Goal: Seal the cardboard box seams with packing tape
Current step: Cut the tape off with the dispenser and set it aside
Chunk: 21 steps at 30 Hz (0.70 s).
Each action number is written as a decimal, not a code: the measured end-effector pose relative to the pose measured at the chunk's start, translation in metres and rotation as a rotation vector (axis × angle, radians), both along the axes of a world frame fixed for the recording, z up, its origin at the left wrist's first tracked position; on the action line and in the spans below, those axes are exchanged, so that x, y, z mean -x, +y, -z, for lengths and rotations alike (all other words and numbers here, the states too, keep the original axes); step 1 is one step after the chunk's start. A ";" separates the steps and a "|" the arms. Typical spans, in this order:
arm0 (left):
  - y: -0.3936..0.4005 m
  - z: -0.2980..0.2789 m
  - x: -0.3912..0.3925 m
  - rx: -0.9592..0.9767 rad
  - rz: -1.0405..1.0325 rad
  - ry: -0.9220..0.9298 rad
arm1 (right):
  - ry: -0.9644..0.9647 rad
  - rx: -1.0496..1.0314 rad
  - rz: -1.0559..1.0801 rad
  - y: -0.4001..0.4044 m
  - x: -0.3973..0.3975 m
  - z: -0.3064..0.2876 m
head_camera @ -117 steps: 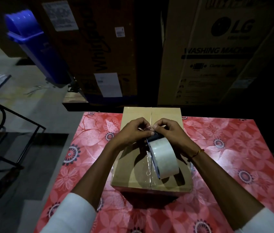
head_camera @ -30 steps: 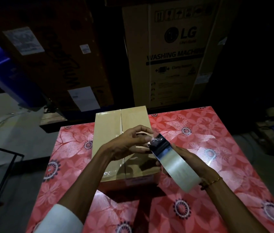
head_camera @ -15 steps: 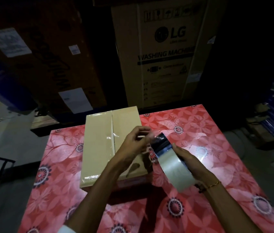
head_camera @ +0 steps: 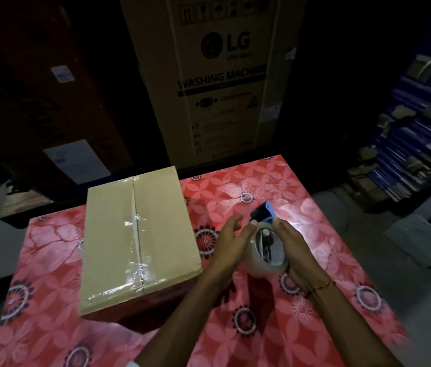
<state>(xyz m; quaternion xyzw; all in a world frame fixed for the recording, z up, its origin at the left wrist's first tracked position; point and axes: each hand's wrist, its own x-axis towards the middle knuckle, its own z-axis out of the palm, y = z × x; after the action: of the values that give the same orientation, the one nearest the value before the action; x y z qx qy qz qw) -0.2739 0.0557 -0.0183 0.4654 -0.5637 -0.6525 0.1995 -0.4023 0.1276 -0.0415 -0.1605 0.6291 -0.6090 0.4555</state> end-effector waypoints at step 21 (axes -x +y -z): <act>-0.018 0.092 0.029 0.009 0.180 -0.163 | 0.705 -0.318 -0.182 -0.003 0.020 0.101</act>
<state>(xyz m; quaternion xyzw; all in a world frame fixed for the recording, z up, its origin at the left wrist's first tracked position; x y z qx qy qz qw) -0.3026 0.0378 -0.1102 0.4637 -0.6203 -0.6253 0.0957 -0.4226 0.1243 -0.1424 -0.3426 0.8166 -0.3686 0.2828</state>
